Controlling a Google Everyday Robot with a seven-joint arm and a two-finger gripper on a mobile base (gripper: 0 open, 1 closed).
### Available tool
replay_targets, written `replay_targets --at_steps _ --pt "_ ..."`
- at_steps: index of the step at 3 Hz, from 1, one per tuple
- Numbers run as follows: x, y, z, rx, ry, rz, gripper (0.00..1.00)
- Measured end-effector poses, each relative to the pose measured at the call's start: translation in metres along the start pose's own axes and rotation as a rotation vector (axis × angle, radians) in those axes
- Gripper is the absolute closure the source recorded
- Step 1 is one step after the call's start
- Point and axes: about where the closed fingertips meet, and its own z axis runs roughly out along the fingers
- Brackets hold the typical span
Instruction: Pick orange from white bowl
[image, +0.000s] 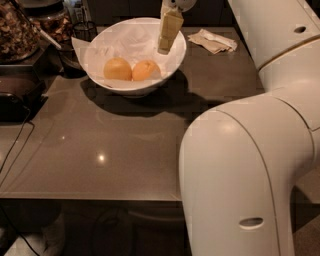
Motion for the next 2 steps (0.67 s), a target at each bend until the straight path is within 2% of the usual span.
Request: replay_targets --at_steps 2 --pt "-0.006 -0.005 0.042 -0.055 0.013 0.018 0.21"
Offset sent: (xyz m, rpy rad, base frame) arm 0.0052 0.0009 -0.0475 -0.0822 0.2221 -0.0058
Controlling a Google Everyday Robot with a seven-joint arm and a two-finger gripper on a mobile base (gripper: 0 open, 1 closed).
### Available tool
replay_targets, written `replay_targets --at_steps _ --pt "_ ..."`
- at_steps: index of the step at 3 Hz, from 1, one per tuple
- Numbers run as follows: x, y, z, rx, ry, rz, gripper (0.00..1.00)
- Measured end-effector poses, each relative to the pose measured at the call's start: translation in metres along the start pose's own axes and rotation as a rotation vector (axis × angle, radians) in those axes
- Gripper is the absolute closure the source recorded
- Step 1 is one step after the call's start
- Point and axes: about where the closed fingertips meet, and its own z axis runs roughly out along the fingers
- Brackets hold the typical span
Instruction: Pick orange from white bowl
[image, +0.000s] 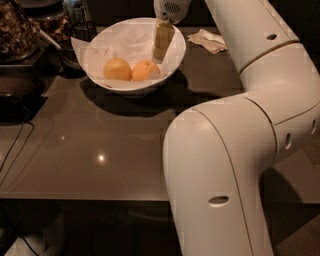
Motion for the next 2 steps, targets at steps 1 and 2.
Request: replay_targets --at_steps 1,2 --pt "0.004 0.000 0.016 -0.030 -0.001 0.028 0.25" --pt "0.010 0.002 0.028 -0.057 -0.004 0.065 0.24"
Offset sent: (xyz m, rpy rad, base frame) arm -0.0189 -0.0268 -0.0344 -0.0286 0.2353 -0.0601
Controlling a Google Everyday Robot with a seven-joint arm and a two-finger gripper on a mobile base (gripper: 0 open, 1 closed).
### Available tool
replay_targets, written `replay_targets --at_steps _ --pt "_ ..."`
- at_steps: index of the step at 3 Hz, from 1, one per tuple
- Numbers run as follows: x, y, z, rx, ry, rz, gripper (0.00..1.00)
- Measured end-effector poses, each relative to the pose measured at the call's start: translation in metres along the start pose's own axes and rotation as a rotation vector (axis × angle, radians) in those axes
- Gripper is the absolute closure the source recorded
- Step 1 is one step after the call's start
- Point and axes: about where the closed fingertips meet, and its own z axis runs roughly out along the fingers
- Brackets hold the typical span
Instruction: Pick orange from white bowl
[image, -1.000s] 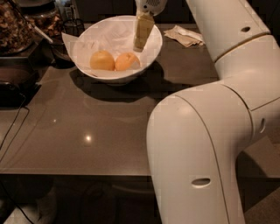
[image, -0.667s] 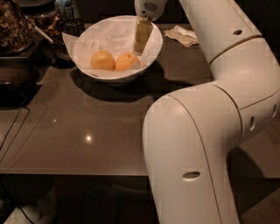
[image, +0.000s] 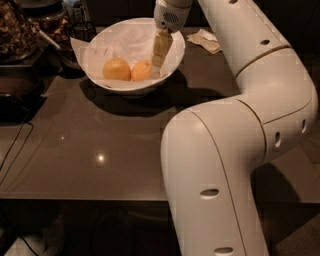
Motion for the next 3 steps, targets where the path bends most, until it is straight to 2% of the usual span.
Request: replay_targets --at_steps 2,3 --pt "-0.005 0.002 0.020 -0.035 0.013 -0.002 0.27" --pt "-0.010 0.004 0.024 -0.044 0.021 -0.022 0.32"
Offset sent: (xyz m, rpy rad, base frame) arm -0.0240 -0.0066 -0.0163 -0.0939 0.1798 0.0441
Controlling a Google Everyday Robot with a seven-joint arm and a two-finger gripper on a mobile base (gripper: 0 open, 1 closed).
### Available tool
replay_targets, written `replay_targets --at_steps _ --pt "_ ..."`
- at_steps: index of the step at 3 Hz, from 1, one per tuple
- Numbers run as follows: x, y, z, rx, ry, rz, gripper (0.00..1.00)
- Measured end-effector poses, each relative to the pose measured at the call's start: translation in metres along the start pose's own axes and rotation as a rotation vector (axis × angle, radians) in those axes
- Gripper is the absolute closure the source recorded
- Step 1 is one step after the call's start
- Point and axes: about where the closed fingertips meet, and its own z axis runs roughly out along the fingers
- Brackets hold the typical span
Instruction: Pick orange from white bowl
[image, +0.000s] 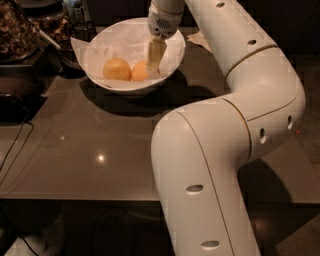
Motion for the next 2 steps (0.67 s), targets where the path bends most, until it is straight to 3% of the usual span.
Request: replay_targets --at_steps 2 --pt "-0.0059 0.0043 0.0119 -0.035 -0.008 -0.017 0.30"
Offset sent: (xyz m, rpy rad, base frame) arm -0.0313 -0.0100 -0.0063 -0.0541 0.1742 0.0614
